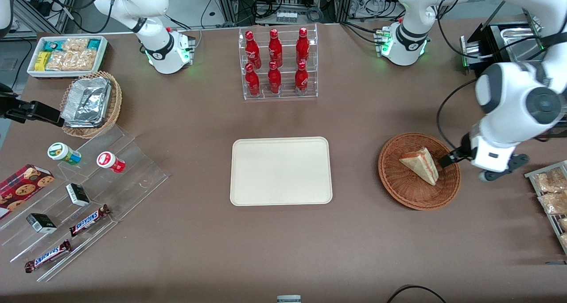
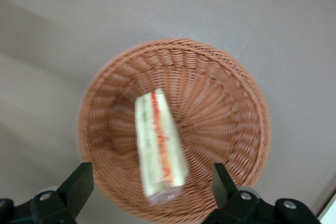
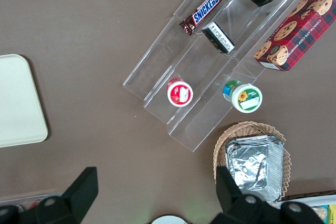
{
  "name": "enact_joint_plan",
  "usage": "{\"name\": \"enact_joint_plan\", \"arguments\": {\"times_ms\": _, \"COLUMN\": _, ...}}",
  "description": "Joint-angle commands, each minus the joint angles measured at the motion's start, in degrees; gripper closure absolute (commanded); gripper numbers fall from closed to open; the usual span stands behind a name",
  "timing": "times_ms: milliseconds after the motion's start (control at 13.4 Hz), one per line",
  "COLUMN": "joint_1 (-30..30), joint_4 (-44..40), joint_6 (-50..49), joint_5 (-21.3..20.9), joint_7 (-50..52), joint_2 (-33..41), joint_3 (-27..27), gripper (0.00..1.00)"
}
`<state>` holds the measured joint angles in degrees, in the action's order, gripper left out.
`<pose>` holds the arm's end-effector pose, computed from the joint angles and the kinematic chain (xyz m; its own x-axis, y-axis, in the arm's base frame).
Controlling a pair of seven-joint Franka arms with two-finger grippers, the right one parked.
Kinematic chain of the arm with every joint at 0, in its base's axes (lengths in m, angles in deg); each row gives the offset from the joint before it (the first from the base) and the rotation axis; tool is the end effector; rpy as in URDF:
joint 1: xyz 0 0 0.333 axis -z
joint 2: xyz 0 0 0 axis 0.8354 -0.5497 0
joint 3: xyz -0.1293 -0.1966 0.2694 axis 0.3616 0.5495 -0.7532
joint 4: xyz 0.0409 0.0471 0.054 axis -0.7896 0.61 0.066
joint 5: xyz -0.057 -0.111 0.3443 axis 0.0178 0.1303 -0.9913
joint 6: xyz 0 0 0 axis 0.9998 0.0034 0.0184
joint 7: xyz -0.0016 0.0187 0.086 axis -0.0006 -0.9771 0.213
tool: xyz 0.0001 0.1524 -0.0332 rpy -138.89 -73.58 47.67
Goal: Place sandwich from basket to tray
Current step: 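Lower the left gripper and close it on the wrapped sandwich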
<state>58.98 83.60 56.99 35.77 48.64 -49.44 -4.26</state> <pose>0.5590 -0.0341 0.3755 0.8537 0.5199 0.0296 0.5204 -0.8538 -0.0153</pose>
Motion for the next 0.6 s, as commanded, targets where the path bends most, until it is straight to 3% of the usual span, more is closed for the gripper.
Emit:
{"name": "enact_joint_plan", "arguments": {"times_ms": 0, "joint_1": 2.2, "joint_4": 7.7, "joint_6": 9.6, "joint_5": 0.4, "joint_7": 9.2, "joint_2": 1.7, "joint_3": -0.1, "gripper": 0.0}}
{"name": "enact_joint_plan", "arguments": {"times_ms": 523, "joint_1": 2.5, "joint_4": 14.1, "joint_6": 15.9, "joint_5": 0.1, "joint_7": 10.1, "joint_2": -1.8, "joint_3": -0.3, "gripper": 0.0}}
